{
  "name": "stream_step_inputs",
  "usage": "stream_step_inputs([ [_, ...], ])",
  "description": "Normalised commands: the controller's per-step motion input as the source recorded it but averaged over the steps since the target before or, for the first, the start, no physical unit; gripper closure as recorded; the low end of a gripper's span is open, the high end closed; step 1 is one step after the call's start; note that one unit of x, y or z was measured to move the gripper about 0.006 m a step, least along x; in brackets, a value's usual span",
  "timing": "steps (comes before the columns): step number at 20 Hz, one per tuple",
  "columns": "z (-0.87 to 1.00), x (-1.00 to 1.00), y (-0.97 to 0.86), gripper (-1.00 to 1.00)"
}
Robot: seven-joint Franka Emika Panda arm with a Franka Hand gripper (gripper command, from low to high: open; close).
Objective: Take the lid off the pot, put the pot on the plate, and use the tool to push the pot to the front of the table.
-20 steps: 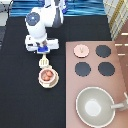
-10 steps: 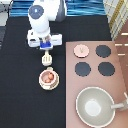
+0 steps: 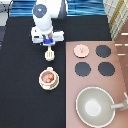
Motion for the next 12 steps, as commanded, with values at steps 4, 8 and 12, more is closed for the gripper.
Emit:
stream_step_inputs([
  [4, 0.15, 0.97, 0.00, 1.00],
  [8, 0.38, 1.00, 0.00, 1.00],
  [12, 0.39, 0.99, 0.00, 1.00],
])
